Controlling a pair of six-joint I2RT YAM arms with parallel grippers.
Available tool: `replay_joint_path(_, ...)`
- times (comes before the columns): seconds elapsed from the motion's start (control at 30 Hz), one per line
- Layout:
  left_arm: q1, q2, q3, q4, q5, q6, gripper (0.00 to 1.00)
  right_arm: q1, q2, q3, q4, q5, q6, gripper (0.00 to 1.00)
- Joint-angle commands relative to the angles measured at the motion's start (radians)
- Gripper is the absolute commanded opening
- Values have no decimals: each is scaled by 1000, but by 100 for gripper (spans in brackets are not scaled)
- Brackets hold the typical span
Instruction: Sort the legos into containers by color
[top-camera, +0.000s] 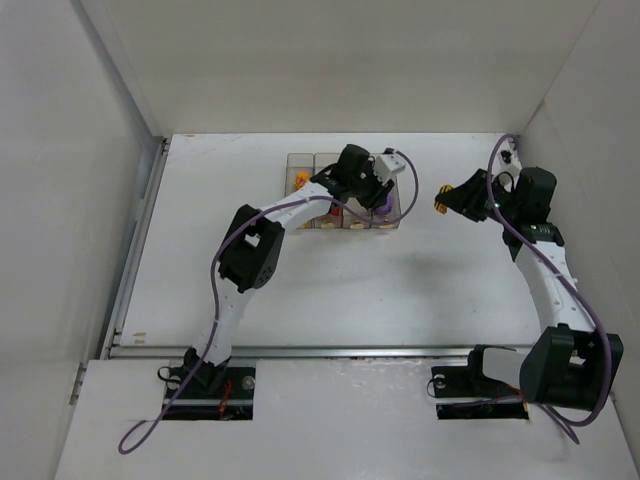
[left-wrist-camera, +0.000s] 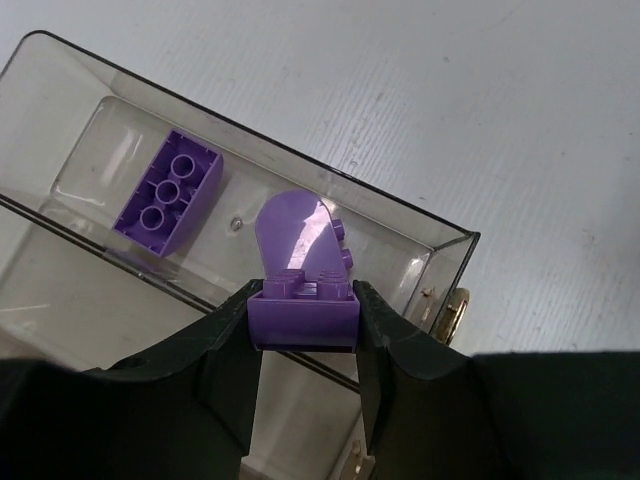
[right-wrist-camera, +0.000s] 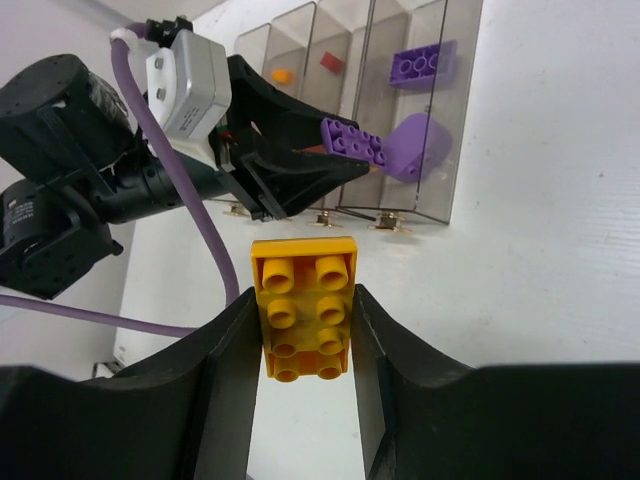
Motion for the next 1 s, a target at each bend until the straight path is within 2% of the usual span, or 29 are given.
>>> replay_joint_path(0.0,-10,-25,59,103,-56,-59,10,2,-17,62,-70,14,-97,0)
replay_joint_path(0.07,-10,-16,59,103,-46,-47,22,2,-17,72,-89,23,-106,0)
replay_joint_path(0.1,-10,-16,59,91,-46,-47,37,2,-17,73,-89,23,-120,0)
replay_joint_path(0.23,-10,-16,59,70,-46,-47,78,2,-17,82,-114,23,-132,0)
replay_joint_path(0.3,-10,-16,59,69,-46,-56,85,2,-17,82,-114,23,-132,0)
replay_joint_path(0.37,-10,-16,59,69,-46,-56,89,2,-17,82,-114,13,-132,0)
replay_joint_path(0.53,-10,-80,70,69,-70,-45,93,2,-26,82,-114,3,-132,0)
replay_joint_path(0.63,-10,-143,103,56,-99,-93,94,13,-35,109,-138,17,-132,0)
replay_joint_path(0.67,23,-163,103,46,-113,-113,94,30,-35,122,-147,37,-132,0)
replay_joint_path(0.77,107,-256,114,-1,-231,-232,94,170,-6,196,-166,149,-143,0)
replay_joint_path(0.83,163,-310,97,-68,-317,-286,94,258,72,249,-166,184,-152,0)
replay_joint_path(0.87,193,-367,68,-90,-332,-286,94,340,106,304,-146,204,-143,0)
replay_joint_path(0.97,309,-453,-17,-159,-390,-275,94,485,253,402,-92,256,-101,0)
